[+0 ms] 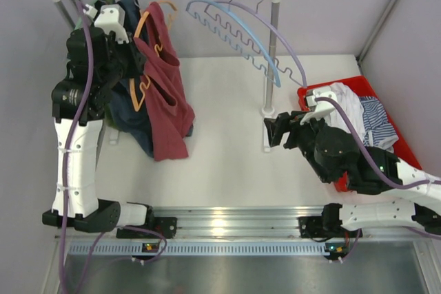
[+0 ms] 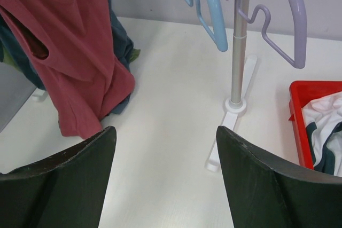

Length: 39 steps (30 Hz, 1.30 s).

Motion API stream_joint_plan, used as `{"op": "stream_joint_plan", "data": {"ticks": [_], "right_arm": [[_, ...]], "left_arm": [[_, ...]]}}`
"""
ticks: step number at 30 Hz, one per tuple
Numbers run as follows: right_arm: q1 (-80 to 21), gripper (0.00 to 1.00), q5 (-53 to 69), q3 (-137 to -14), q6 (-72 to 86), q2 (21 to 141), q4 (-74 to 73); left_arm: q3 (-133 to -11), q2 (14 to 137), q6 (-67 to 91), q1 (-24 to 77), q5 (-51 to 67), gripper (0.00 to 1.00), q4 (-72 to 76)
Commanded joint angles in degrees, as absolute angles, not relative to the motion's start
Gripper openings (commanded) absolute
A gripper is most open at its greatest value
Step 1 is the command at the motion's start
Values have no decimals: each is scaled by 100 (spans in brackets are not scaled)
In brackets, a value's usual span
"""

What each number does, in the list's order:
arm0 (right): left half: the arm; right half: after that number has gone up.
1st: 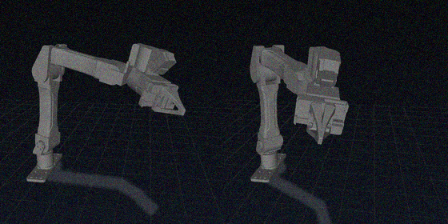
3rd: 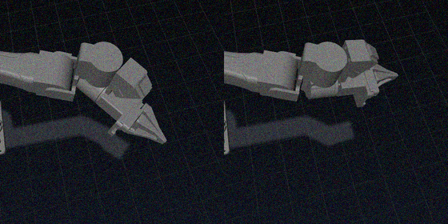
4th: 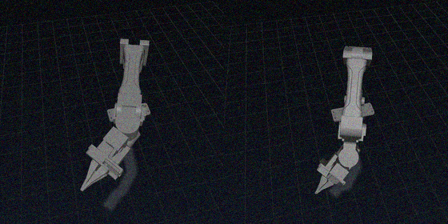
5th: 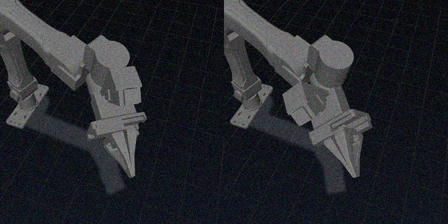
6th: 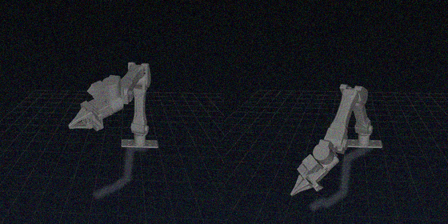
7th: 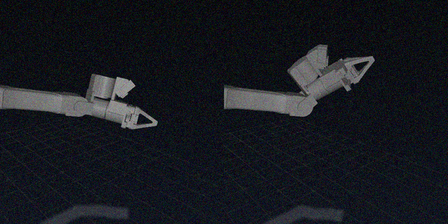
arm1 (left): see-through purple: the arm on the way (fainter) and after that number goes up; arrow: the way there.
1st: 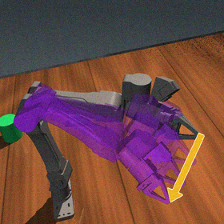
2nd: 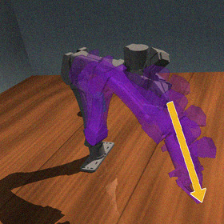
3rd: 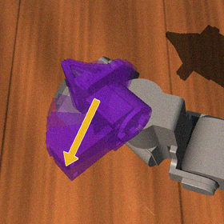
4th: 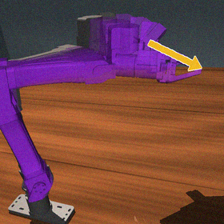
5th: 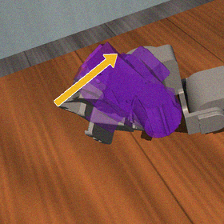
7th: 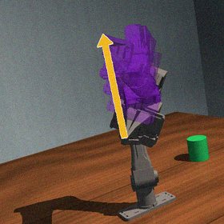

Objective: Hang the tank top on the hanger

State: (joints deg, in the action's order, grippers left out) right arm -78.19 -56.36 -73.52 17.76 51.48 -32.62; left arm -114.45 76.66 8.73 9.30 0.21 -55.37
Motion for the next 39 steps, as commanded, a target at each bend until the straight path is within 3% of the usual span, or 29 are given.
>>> {"op": "stream_joint_plan", "data": {"ticks": [1, 9, 18, 28, 31, 32, 35, 39], "right_arm": [[-7778, 75, -5643, -7339, 1784, 5089, -3234], [-7761, 75, -5634, -7295, 1819, 5062, -3252], [-7761, 75, -5607, -7312, 1846, 5054, -3313], [-7761, 76, -5590, -7260, 1907, 5045, -3357], [-7761, 78, -5572, -7260, 1907, 5045, -3340], [-7761, 79, -5572, -7251, 1899, 5054, -3340], [-7761, 82, -5546, -7233, 1890, 5062, -3287], [-7761, 86, -5528, -7233, 1863, 5115, -3261]], "left_arm": [[-11909, 7646, 756, 853, 185, 0, -4763], [-12164, 7901, 703, 616, 290, 0, -4772], [-12138, 8244, 782, -103, 1282, 0, -4447], [-11584, 8192, 826, -396, 1741, 0, -4307], [-11558, 8130, 844, -404, 1662, 11, -4324], [-11558, 8104, 852, -404, 1661, 23, -4333], [-11584, 8033, 853, -404, 1626, 40, -4359], [-11724, 7946, 835, -404, 1565, 50, -4438]]}}
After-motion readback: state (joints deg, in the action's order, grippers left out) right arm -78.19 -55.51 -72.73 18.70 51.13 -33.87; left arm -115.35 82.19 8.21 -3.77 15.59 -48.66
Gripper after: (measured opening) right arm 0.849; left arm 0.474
